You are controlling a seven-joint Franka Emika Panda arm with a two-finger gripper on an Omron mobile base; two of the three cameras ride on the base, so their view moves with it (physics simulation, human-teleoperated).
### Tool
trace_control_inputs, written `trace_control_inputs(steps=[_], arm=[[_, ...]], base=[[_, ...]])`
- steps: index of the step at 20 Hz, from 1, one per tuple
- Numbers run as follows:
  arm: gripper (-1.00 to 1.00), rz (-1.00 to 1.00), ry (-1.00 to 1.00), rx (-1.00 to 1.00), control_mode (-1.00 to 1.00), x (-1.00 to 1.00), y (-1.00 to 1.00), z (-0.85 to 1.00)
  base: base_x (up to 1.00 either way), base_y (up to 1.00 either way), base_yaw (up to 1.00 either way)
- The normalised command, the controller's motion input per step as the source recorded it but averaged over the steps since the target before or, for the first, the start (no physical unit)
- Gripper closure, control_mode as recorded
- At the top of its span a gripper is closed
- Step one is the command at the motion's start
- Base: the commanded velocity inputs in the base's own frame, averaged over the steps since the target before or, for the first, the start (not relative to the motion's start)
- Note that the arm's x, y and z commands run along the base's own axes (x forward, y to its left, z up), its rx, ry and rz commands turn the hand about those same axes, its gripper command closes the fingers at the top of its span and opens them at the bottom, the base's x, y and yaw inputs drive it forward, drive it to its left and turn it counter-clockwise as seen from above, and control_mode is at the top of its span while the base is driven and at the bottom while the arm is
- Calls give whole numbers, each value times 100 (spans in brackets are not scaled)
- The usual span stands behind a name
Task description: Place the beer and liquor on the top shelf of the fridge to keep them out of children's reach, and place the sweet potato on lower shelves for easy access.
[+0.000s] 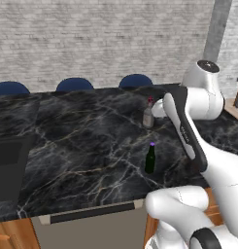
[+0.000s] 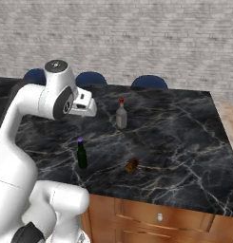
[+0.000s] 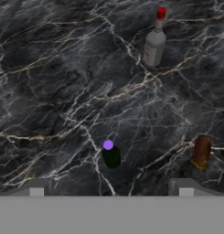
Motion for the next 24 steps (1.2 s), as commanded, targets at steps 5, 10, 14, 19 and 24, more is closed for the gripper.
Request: trace_control_inputs(steps=[5, 10, 14, 19, 24], arm=[[-100, 11, 0, 1, -100, -51, 0, -41], [-100, 28, -5, 12, -100, -10, 0, -56], [-100, 34, -1, 10, -100, 0, 0, -29], [-100, 30, 0, 2, -100, 8, 0, -18], [-100, 24, 0, 0, -100, 17, 0, -34]], base=[[0, 0, 0], [0, 0, 0], [0, 0, 0], [0, 0, 0], [0, 0, 0]])
